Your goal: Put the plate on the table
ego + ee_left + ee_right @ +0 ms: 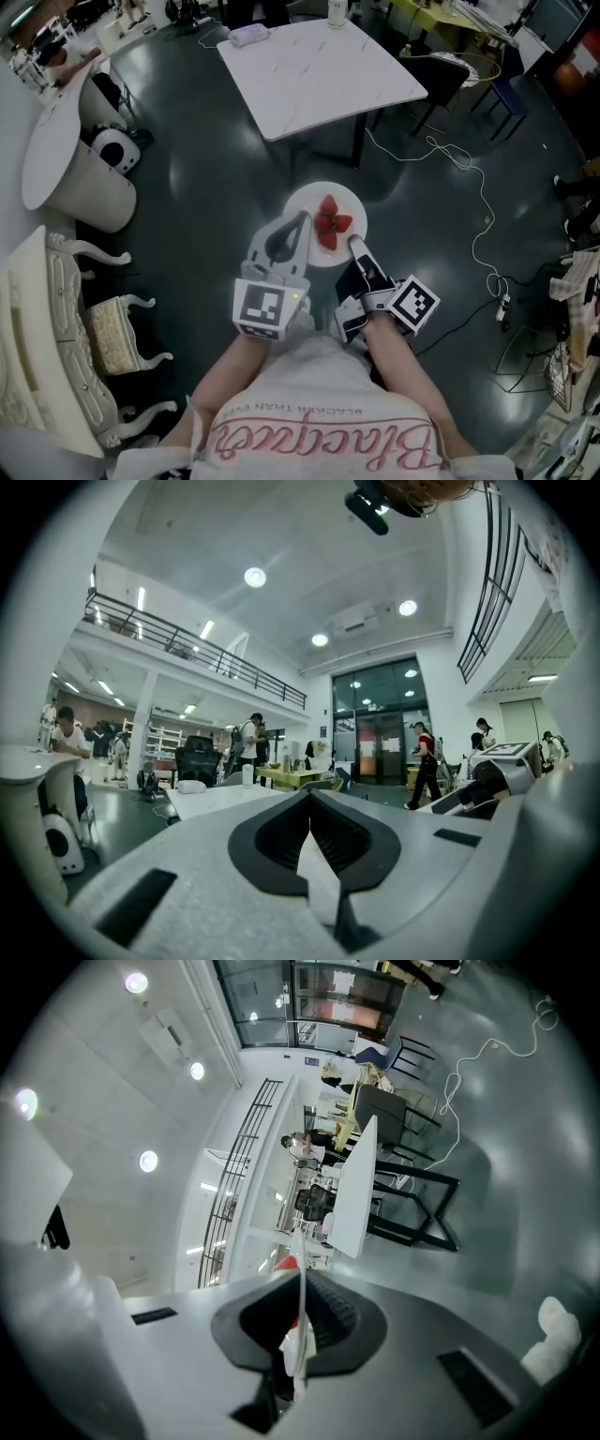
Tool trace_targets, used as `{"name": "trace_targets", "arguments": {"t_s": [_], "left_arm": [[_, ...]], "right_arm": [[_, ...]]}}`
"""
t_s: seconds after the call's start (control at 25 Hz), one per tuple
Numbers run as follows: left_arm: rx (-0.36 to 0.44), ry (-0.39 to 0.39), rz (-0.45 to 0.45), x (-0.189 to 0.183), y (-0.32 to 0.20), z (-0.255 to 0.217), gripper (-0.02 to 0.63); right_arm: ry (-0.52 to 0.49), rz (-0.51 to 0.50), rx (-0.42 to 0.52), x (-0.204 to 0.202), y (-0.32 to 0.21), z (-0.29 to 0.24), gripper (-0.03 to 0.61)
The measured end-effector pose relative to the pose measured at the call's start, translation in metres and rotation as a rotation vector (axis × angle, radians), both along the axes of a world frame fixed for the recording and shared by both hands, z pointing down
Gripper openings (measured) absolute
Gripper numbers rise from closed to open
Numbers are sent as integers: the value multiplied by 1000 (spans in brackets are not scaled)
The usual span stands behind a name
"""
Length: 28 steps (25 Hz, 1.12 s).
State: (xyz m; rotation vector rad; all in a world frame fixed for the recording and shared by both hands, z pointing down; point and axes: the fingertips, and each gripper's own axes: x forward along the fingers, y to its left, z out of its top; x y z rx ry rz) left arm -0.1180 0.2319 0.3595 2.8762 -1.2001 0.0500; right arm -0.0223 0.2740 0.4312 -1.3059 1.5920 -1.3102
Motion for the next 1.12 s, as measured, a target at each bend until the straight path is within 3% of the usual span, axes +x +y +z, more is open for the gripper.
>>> {"name": "trace_targets", "arguments": {"t_s": [0.68, 1.12], "left_arm": [[-17, 8, -18, 11, -89, 15, 5], [-12, -20, -46, 38, -164, 15, 5]], "right_arm": [[-23, -5, -22, 14, -87, 9, 12], [-38, -45, -14, 38, -174, 10, 12]]}}
